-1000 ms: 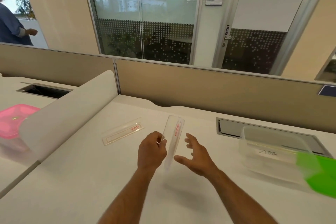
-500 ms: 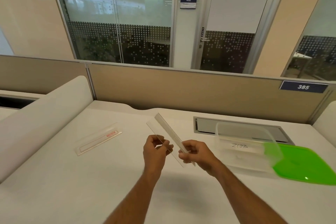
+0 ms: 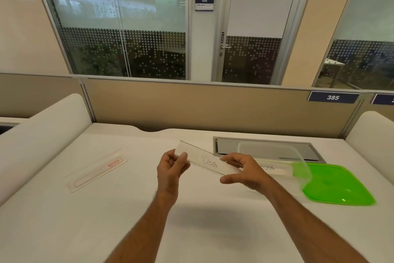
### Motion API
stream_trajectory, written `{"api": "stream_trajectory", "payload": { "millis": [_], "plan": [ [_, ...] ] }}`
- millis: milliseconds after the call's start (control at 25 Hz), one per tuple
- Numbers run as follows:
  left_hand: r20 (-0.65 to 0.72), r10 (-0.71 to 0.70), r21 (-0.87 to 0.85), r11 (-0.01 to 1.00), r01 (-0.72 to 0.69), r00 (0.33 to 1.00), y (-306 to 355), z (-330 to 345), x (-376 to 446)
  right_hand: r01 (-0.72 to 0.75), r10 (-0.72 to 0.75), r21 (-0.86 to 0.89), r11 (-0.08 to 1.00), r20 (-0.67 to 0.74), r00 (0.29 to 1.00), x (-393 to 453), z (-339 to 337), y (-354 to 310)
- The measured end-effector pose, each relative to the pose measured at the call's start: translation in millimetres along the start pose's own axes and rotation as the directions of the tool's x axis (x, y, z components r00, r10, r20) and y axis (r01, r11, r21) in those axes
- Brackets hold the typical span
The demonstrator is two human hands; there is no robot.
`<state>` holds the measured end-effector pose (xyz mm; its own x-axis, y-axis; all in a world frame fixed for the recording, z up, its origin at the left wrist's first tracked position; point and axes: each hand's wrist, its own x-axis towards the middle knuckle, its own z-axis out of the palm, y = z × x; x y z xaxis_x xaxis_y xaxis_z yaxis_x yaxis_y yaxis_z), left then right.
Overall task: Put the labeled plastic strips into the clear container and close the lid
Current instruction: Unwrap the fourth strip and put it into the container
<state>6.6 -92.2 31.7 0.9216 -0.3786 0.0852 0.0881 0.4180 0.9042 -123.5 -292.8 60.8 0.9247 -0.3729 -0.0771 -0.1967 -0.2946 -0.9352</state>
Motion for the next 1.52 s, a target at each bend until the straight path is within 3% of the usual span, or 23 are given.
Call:
{"api": "stream_trajectory", "payload": {
  "millis": [320, 520, 800, 1160, 1520],
  "plan": [
    [0.228, -0.01, 0.249, 0.967, -0.048, 0.974, -1, 1, 2, 0.108, -0.142, -0.288, 0.951, -0.1, 0.985, -3, -34, -8],
    [0.274, 0.015, 0.419, 0.898, -0.133, 0.961, 5, 5, 3, 0.227, -0.325, -0.526, 0.82, -0.102, 0.94, -5, -41, -12],
    [0.276, 0.02, 0.528, 0.832, -0.169, 0.961, 5, 14, 7, 0.329, -0.472, -0.639, 0.696, -0.062, 0.879, -3, -50, -4],
    [0.298, 0.012, 0.621, 0.757, -0.204, 0.954, -6, 39, 22, 0.305, -0.46, -0.668, 0.679, -0.064, 0.885, 4, -76, 10],
    [0.421, -0.066, 0.772, 0.549, -0.32, 0.905, -27, 114, 46, 0.073, -0.216, -0.789, 0.61, -0.077, 0.973, 8, -147, 26]
  ]
}}
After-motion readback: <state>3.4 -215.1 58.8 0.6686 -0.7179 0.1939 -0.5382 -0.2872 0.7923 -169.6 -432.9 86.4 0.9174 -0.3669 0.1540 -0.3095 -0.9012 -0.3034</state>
